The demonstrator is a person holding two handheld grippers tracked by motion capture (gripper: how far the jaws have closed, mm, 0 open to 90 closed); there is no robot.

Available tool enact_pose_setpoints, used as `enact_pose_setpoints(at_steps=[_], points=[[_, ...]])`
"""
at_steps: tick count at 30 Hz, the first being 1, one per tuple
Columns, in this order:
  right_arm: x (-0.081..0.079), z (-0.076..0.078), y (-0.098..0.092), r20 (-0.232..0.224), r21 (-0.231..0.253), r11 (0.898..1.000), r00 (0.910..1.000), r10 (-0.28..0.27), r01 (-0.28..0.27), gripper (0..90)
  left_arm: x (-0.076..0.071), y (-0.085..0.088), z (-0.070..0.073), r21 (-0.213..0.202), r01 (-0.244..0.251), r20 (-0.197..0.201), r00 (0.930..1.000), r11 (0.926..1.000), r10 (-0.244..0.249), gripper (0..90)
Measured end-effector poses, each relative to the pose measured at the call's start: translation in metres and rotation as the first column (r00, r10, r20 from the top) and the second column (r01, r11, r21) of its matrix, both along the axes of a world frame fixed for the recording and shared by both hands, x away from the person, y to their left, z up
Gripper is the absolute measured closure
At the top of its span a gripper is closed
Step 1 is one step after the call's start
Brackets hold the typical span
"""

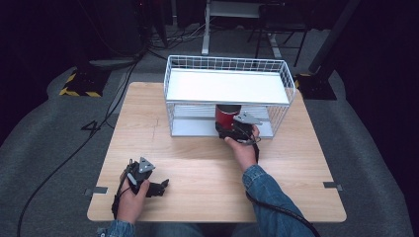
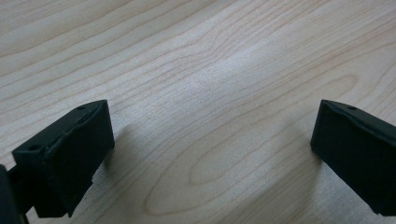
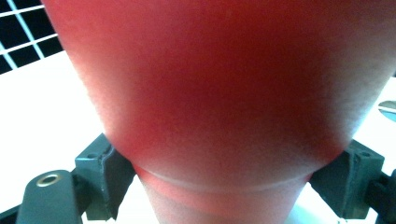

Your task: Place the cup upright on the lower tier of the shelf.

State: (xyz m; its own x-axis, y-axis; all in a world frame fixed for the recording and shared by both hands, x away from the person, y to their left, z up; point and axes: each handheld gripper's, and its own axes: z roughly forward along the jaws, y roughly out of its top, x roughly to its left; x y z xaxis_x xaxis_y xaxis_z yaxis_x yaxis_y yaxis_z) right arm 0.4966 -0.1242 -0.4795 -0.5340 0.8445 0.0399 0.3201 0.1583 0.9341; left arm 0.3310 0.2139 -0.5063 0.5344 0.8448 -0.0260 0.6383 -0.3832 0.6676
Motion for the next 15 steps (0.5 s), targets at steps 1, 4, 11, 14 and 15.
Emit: enact_pose_setpoints(at_steps=[1, 4, 11, 14, 15], points=[[0.003, -0.001, 0.001, 0.004, 0.005, 1.000, 1.0000, 0.000, 0.000, 16.9, 0.000, 0.000, 0.000, 0.000, 0.000, 0.000, 1.0000, 1.0000, 0.000, 0.0], [0.010, -0.005, 0.003, 0.005, 0.011, 1.000, 1.0000, -0.006, 0.006, 16.9, 0.000, 0.000, 0.000, 0.000, 0.001, 0.000, 1.0000, 1.0000, -0.001, 0.0], [0.023, -0.014, 0.009, 0.014, 0.027, 0.999, 0.9997, -0.021, 0.021, 16.9, 0.000, 0.001, 0.000, 0.004, 0.007, -0.001, 1.0000, 1.0000, -0.007, 0.0], [0.027, -0.015, 0.013, 0.019, 0.014, 1.000, 0.9997, -0.017, 0.017, 16.9, 0.000, 0.001, 0.000, 0.004, 0.007, 0.000, 1.0000, 1.0000, -0.007, 0.0], [0.028, -0.015, 0.014, 0.021, 0.003, 1.000, 0.9996, -0.017, 0.017, 16.9, 0.000, 0.001, 0.000, 0.005, 0.007, -0.001, 1.0000, 1.0000, -0.007, 0.0]])
